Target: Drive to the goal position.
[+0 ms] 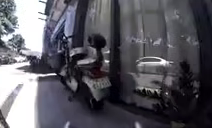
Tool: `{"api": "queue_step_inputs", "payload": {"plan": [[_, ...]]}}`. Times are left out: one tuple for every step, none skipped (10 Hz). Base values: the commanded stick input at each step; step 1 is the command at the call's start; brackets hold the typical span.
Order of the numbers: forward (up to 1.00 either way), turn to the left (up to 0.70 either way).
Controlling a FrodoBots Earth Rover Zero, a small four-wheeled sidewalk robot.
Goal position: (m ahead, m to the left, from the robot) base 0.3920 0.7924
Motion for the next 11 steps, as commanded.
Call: {"api": "queue_step_inputs", "payload": {"plan": [[0.45,0.27],[0.00,0.45],[0.00,0.45],[0.00,0.45],[0.00,0.45],[0.00,0.45],[0.00,0.45],[0.00,0.45],[0.00,0.45],[0.00,0.45],[0.00,0.45]]}}
